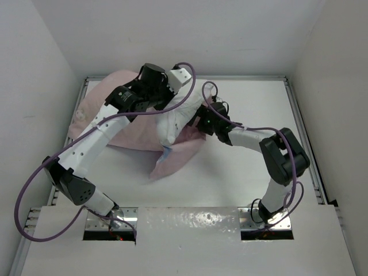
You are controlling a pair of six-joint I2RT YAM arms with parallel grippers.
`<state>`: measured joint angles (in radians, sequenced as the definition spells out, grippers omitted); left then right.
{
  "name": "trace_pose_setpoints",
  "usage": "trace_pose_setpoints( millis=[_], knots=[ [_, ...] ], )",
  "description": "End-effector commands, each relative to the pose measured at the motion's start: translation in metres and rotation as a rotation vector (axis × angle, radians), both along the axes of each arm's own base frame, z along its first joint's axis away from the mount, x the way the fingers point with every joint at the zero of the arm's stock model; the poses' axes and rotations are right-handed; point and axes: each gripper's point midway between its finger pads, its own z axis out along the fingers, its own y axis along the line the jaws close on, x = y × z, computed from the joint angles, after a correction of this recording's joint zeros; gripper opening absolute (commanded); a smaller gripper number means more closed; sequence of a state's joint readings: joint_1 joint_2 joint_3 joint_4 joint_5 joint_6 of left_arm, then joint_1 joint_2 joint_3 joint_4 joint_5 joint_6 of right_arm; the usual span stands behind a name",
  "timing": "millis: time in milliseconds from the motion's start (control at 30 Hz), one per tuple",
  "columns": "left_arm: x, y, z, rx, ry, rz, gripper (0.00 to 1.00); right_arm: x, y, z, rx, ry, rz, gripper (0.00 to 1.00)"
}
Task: Put the pillow into the pillowcase
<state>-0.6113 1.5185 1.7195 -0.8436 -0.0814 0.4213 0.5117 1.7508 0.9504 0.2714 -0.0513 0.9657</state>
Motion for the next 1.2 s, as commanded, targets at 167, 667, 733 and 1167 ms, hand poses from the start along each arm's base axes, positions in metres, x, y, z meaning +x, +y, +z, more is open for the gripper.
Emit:
trace_pose_setpoints(
  millis=[167,667,733,1167],
  knots=[
    [-0.026,-0.031,0.101,-0.307,-0.144,-0.138,0.0,0.033,-0.01,-0.046,-0.03,0.072,-0.278,0.91],
    [-0.045,0.026,-0.035,-0.066,0.038,-0.059,0.0,-0.003,-0.102,0.003,-0.068,-0.121,-0.282,0.0],
    [-0.044,0.025,-0.053,-0.031,0.055,-0.091,0.0,-0.024,-0.092,0.014,-0.119,-0.141,-0.114,0.0],
    [-0.091,-0.115,-0.055,-0.052,0.211,-0.619,1.0,-0.084,-0.04,0.046,-0.108,-0.17,0.193,0.0]
  ],
)
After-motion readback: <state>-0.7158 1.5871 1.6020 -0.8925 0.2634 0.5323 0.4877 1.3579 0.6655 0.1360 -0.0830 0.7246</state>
